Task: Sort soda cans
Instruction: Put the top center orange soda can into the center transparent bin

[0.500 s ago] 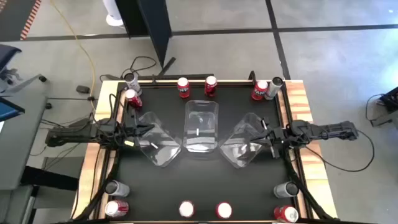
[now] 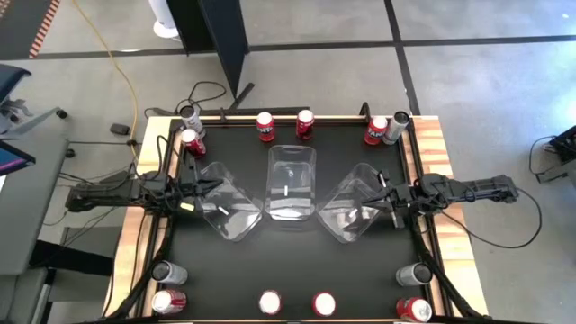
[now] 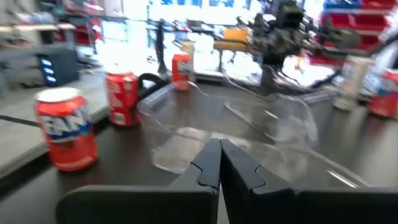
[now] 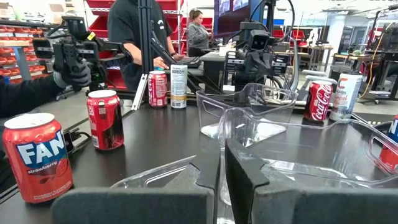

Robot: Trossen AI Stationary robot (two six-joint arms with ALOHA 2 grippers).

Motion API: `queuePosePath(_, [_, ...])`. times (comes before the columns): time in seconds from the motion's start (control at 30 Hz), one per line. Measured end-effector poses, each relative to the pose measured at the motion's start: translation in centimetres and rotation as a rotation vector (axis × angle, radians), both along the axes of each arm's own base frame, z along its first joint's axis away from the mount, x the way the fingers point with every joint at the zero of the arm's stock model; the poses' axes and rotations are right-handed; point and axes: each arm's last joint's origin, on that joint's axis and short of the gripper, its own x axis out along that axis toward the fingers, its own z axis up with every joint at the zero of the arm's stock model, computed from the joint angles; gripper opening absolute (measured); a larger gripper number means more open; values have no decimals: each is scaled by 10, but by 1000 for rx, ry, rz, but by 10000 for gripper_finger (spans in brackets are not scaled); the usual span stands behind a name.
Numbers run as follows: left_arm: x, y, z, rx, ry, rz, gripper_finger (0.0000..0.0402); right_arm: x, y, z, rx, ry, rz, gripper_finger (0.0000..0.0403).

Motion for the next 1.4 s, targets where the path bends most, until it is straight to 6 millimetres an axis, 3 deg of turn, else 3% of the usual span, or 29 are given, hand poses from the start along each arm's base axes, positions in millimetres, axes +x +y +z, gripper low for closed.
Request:
queuePosePath(0.13, [0,2,4,31,-42,61,15,0,0,0,0,-1,0,44])
queuePosePath(0.23, [1,4,15,67,-74,127,51,0,0,0,0,-2,0,44])
queuePosePath(0.43, [10,8,74,150,-105,188,151,0,0,0,0,-2,0,44])
queuePosePath(0.53, [28,13,106,186,-53,222,188,0,0,0,0,-3,0,44])
queuePosePath(0.67, [64,27,143,238,68,285,209,0,0,0,0,-5,0,44])
queuePosePath(0.83, [114,69,174,207,271,320,210,0,0,1,0,-6,0,44])
queuePosePath(1.03, [157,139,171,86,504,268,210,0,0,2,2,-21,0,44])
queuePosePath(1.2, [171,189,165,54,655,228,221,0,0,3,4,-36,0,44])
queuePosePath(1.4, [187,234,139,-70,852,186,249,0,0,3,4,-35,0,44])
